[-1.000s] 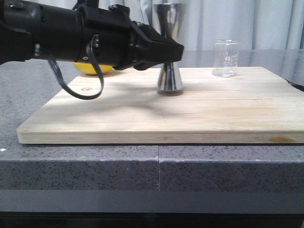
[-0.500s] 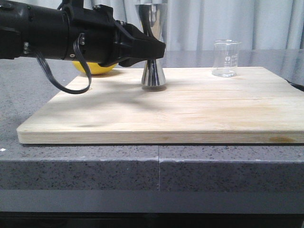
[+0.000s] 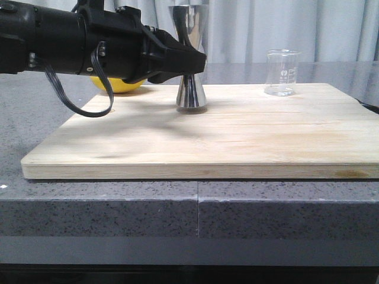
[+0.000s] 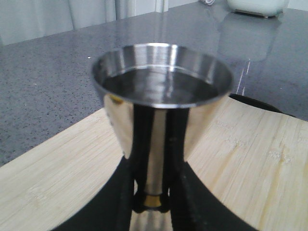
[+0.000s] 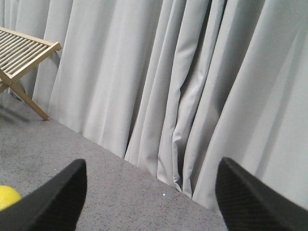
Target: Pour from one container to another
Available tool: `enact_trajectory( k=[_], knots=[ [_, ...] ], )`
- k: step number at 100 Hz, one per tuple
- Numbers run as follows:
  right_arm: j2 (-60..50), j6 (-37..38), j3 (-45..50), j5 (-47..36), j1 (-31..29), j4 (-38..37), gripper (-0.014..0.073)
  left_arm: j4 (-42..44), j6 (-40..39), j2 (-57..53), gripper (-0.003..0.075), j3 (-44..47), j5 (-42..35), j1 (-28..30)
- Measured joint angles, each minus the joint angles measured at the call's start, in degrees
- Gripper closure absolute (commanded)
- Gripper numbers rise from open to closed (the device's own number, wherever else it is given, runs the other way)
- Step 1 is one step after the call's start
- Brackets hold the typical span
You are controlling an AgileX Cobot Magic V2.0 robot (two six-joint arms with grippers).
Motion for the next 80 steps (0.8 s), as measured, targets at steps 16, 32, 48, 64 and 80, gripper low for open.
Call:
enact_trajectory(
  k=[16,32,48,64,80],
  knots=[
    [0.0,0.0,0.0,0.0,0.0,0.0,0.0087,1.8,-0.94,0.0,0.0741,0.0,0.11,0.0],
    [0.0,0.0,0.0,0.0,0.0,0.0,0.0087,2.36,-0.93,0.0,0.0741,0.0,0.2,0.0],
    [0.0,0.12,0.0,0.09,0.0,0.0,0.0087,2.49,-1.05,0.0,0.0741,0.0,0.59,0.0],
    [0.0,0.12,0.0,0.09,0.0,0.0,0.0087,2.53,-1.08,0.0,0.0741,0.0,1.28,0.0],
    [0.0,0.19,0.0,0.09,0.0,0.0,0.0088,2.53,-1.18,0.0,0.0741,0.0,1.28,0.0]
  ],
)
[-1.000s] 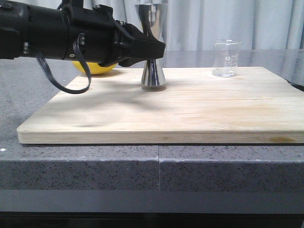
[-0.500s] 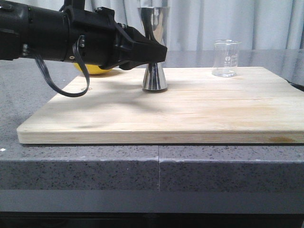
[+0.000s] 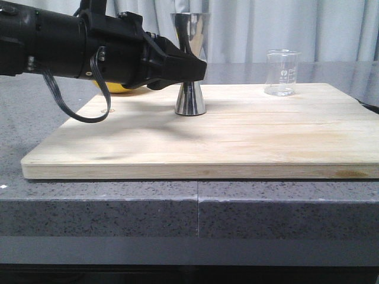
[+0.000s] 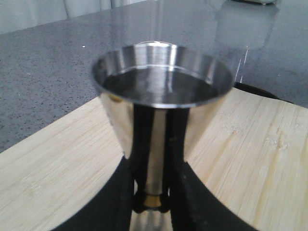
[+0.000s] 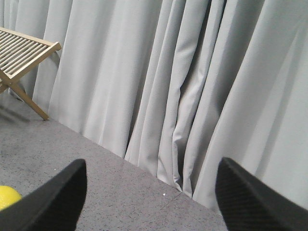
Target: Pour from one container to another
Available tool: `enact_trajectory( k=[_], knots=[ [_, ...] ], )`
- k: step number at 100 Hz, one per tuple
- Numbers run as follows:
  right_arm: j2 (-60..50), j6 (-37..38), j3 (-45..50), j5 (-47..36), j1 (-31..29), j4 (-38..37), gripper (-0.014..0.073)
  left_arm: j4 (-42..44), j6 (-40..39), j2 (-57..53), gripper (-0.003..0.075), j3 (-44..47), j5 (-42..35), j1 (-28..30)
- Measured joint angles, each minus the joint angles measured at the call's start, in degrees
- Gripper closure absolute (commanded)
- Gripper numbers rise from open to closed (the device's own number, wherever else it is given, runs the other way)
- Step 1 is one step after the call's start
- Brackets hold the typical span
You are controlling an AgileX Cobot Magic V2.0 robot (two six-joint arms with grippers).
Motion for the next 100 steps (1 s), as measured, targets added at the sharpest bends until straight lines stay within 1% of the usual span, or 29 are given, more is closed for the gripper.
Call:
enact_trajectory(
  k=[28,48,60,100],
  knots=[
    [0.0,0.05,0.0,0.0,0.0,0.0,0.0088,0.1,0.0,0.39,0.0741,0.0,-0.22,0.0],
    [0.0,0.14,0.0,0.0,0.0,0.0,0.0088,-0.63,0.0,2.21,0.0741,-0.24,-4.35,0.0],
    [0.0,0.14,0.0,0.0,0.0,0.0,0.0088,-0.71,0.0,2.66,0.0741,-0.24,-5.33,0.0],
    [0.0,0.26,0.0,0.13,0.0,0.0,0.0088,-0.76,0.0,2.77,0.0741,-0.24,-5.53,0.0]
  ],
)
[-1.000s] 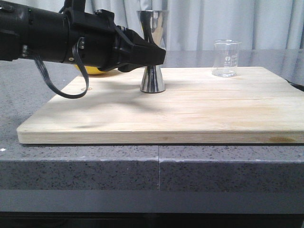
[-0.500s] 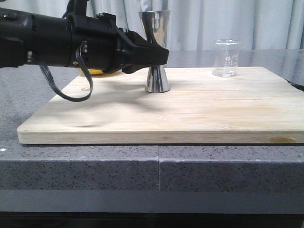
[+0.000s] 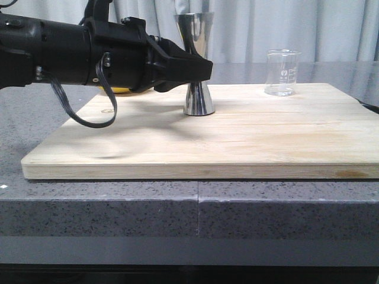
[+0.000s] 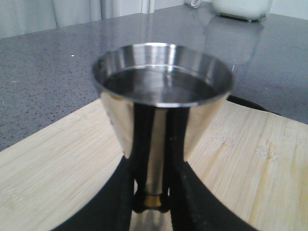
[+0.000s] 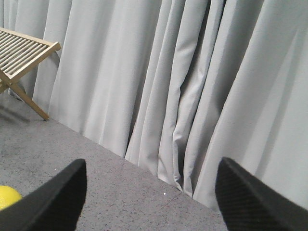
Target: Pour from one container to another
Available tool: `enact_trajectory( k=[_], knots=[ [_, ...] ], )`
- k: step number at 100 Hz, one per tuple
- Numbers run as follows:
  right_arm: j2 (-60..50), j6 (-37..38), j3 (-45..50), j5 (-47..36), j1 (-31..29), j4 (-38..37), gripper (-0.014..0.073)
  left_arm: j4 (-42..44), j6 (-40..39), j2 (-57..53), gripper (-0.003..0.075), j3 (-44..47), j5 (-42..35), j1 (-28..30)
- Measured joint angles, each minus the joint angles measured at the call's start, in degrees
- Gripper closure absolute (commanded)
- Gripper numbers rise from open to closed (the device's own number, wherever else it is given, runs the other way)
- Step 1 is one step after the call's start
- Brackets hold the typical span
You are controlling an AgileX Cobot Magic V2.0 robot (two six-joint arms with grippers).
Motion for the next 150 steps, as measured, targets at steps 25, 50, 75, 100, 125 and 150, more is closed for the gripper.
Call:
enact_trajectory(
  k=[25,50,75,100,125,150],
  knots=[
    [0.0,0.0,0.0,0.0,0.0,0.0,0.0088,0.22,0.0,0.0,0.0741,0.0,-0.03,0.0],
    [0.0,0.0,0.0,0.0,0.0,0.0,0.0088,0.82,0.0,0.0,0.0741,-0.1,-0.13,0.13],
    [0.0,0.0,0.0,0.0,0.0,0.0,0.0088,0.82,0.0,0.0,0.0741,-0.1,-0.13,0.13],
    [0.0,0.0,0.0,0.13,0.0,0.0,0.0088,1.4,0.0,0.08,0.0739,-0.1,-1.01,0.13],
    [0.0,0.0,0.0,0.13,0.0,0.0,0.0088,2.5,0.0,0.34,0.0736,-0.1,-1.84,0.13],
    [0.0,0.0,0.0,0.13,0.0,0.0,0.0088,2.73,0.0,0.34,0.0579,-0.1,-1.84,0.13]
  ],
)
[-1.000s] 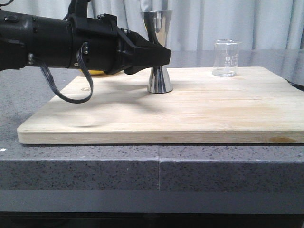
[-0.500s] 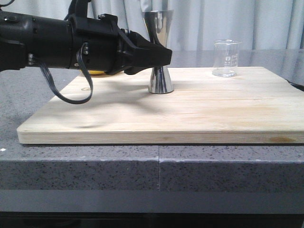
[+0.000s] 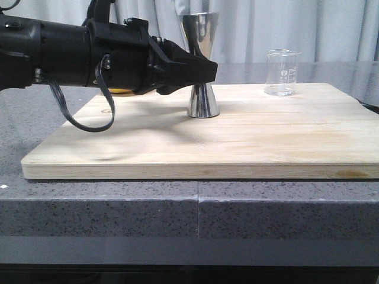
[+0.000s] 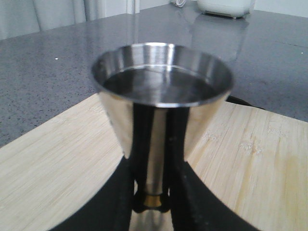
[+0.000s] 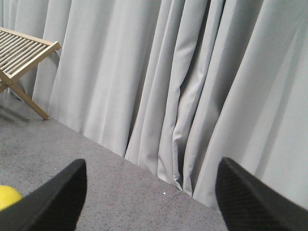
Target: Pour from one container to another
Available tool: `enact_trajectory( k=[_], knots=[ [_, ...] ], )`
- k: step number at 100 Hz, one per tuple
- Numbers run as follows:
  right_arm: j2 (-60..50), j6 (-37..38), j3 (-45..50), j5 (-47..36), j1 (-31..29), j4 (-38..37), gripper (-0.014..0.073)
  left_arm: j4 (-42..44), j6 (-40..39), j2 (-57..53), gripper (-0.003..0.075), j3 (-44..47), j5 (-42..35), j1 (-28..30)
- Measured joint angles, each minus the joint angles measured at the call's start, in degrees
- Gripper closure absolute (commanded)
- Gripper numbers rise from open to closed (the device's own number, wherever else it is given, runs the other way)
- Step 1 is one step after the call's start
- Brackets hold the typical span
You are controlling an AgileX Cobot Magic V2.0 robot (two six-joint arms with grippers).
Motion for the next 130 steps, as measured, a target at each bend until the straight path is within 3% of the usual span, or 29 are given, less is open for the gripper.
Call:
enact_trajectory(
  k=[12,56,83,130],
  knots=[
    [0.0,0.0,0.0,0.0,0.0,0.0,0.0088,0.04,0.0,0.0,0.0542,0.0,-0.05,0.0],
    [0.0,0.0,0.0,0.0,0.0,0.0,0.0088,0.92,0.0,0.0,0.0538,0.0,-0.41,0.0],
    [0.0,0.0,0.0,0.0,0.0,0.0,0.0088,1.12,-0.11,0.02,0.0351,0.0,-1.43,0.0],
    [0.0,0.0,0.0,0.0,0.0,0.0,0.0088,4.28,-0.11,-0.94,0.035,0.0,-1.07,0.0]
  ],
)
